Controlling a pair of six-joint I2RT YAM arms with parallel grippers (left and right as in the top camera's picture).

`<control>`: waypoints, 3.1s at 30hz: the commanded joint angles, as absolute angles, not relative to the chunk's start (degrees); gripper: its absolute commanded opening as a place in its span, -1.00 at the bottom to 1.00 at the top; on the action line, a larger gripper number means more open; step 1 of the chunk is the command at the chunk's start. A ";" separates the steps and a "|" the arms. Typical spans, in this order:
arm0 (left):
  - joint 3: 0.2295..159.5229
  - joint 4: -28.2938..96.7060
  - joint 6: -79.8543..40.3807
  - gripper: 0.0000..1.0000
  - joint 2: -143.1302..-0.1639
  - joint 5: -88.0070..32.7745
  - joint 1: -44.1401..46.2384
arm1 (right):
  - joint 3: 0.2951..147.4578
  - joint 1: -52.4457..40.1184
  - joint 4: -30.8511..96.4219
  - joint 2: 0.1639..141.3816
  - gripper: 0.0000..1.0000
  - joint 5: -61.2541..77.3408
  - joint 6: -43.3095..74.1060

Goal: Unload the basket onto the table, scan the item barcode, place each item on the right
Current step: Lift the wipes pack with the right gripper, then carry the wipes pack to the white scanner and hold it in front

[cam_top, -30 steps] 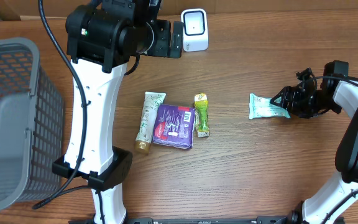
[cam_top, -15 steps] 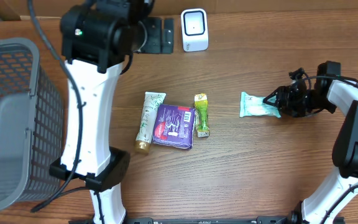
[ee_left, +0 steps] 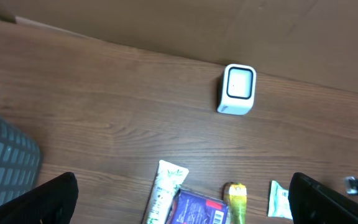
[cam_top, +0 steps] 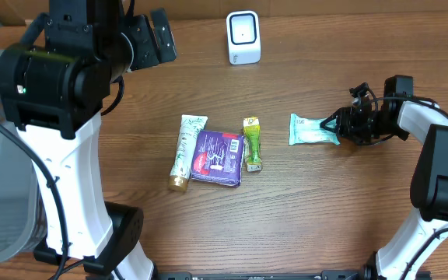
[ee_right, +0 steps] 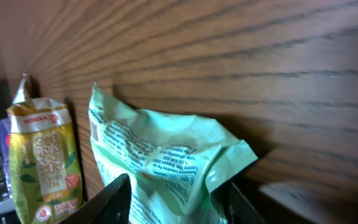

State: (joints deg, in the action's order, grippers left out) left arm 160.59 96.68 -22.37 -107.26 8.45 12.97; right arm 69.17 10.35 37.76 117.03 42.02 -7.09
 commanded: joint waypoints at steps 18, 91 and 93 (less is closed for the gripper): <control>159.09 96.79 -24.32 0.99 -107.55 10.50 12.67 | 68.45 11.33 41.10 116.55 -0.93 45.91 -1.93; 159.09 96.79 -24.29 0.99 -107.55 10.50 12.67 | 91.50 -26.46 -35.42 132.09 -0.93 -17.72 -79.35; 159.09 96.79 -24.29 0.99 -107.55 10.52 12.67 | 91.50 -26.46 -35.46 132.09 -0.93 -17.56 -79.35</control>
State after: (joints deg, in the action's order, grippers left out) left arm 159.35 96.73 -23.70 -107.26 9.72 12.97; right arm 90.96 -26.11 -34.68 132.44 -18.15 -79.55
